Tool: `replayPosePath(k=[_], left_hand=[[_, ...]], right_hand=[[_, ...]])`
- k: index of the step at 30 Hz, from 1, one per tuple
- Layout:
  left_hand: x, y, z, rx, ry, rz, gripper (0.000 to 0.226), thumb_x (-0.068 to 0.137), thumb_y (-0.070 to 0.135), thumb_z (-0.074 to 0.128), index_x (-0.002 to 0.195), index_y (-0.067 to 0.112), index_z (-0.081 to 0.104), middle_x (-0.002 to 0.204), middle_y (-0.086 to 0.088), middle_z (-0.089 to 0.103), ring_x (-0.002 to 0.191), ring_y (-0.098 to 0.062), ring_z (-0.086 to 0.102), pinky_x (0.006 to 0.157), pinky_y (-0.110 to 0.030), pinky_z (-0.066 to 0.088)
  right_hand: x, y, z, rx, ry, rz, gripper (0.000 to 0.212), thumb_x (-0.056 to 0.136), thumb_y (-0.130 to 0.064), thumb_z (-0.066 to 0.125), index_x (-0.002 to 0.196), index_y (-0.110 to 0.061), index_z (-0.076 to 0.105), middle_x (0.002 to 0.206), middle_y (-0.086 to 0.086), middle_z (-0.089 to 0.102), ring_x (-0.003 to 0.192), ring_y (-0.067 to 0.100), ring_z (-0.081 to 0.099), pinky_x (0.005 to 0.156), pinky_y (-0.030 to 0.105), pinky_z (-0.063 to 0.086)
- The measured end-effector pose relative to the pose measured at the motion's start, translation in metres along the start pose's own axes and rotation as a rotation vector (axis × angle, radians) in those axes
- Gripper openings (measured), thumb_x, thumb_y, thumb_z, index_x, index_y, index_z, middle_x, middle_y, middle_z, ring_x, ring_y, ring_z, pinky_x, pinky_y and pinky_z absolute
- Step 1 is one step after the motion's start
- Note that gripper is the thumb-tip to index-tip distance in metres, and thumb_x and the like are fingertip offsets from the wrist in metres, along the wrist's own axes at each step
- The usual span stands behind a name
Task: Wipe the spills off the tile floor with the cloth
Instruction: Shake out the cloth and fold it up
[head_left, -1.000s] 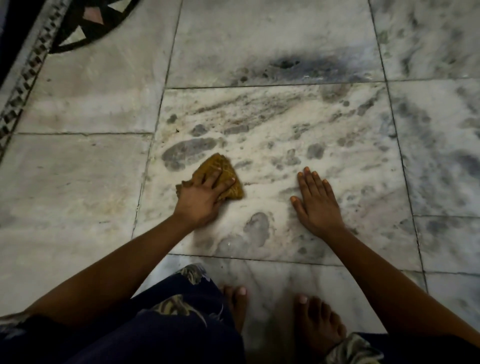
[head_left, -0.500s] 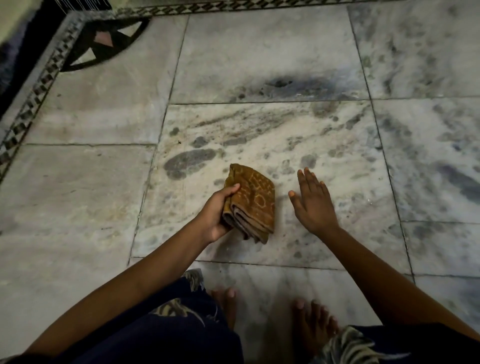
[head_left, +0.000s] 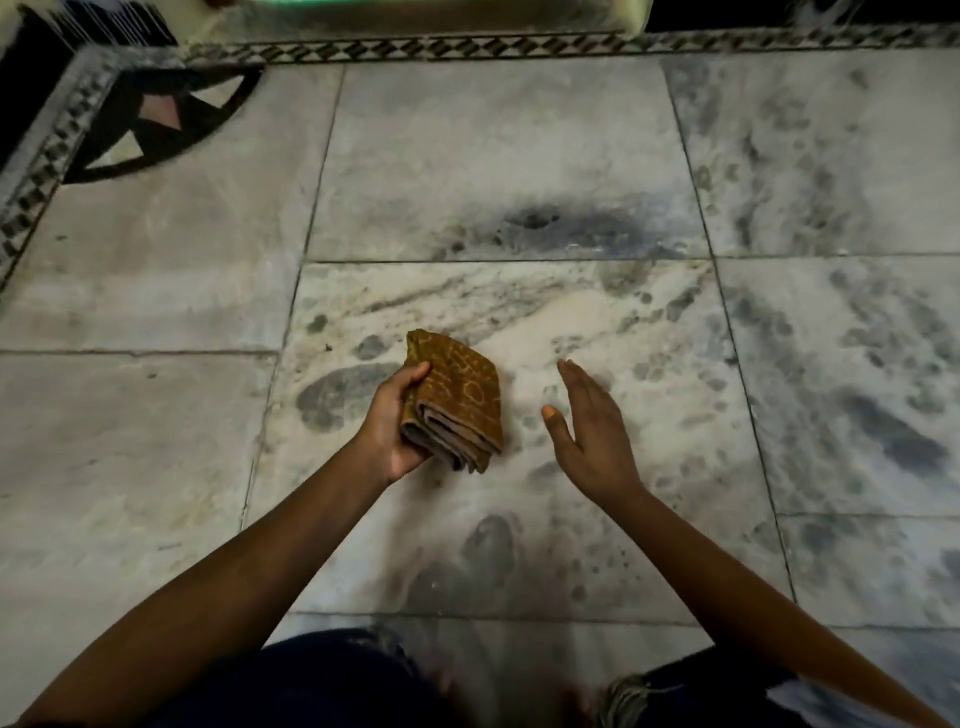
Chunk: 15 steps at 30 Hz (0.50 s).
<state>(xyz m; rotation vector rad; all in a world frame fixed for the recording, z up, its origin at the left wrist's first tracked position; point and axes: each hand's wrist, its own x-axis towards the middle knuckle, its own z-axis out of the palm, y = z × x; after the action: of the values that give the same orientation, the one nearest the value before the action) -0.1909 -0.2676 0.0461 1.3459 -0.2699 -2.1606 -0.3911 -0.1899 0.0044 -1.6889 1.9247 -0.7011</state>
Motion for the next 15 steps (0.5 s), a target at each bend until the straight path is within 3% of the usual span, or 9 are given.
replayPosePath(k=[5, 8, 12, 15], left_hand=[[0.032, 0.028, 0.015, 0.041, 0.051, -0.043, 0.038, 0.091, 0.033, 0.046, 0.113, 0.005, 0.060, 0.107, -0.017, 0.066, 0.099, -0.032, 0.061, 0.090, -0.041, 0.047], [0.027, 0.050, 0.034, 0.023, 0.054, -0.079, 0.037, 0.092, 0.032, 0.045, 0.113, 0.006, 0.060, 0.108, -0.016, 0.066, 0.099, -0.032, 0.061, 0.091, -0.041, 0.047], [-0.012, 0.077, 0.061, -0.022, 0.048, -0.087, 0.038, 0.093, 0.032, 0.043, 0.116, 0.005, 0.059, 0.099, -0.015, 0.070, 0.085, -0.029, 0.068, 0.071, -0.035, 0.058], [-0.064, 0.104, 0.090, -0.026, 0.042, -0.090, 0.047, 0.092, 0.035, 0.042, 0.126, 0.004, 0.053, 0.107, -0.017, 0.066, 0.082, -0.030, 0.068, 0.060, -0.033, 0.057]], right_hand=[[0.036, -0.005, 0.000, -0.045, -0.062, 0.043, 0.066, 0.090, -0.047, 0.025, 0.144, -0.009, 0.032, 0.147, 0.011, 0.037, 0.138, 0.025, 0.030, 0.112, 0.037, 0.017], [0.054, -0.021, -0.026, -0.072, -0.071, 0.043, 0.063, 0.091, -0.044, 0.027, 0.143, -0.008, 0.034, 0.146, 0.012, 0.039, 0.137, 0.027, 0.032, 0.113, 0.041, 0.021], [0.062, -0.058, -0.072, -0.069, -0.051, 0.054, 0.061, 0.092, -0.042, 0.030, 0.142, -0.007, 0.036, 0.145, 0.012, 0.041, 0.135, 0.027, 0.035, 0.111, 0.042, 0.024], [0.069, -0.104, -0.118, -0.028, -0.031, 0.040, 0.060, 0.093, -0.041, 0.031, 0.141, -0.007, 0.037, 0.144, 0.012, 0.042, 0.134, 0.027, 0.037, 0.110, 0.041, 0.028]])
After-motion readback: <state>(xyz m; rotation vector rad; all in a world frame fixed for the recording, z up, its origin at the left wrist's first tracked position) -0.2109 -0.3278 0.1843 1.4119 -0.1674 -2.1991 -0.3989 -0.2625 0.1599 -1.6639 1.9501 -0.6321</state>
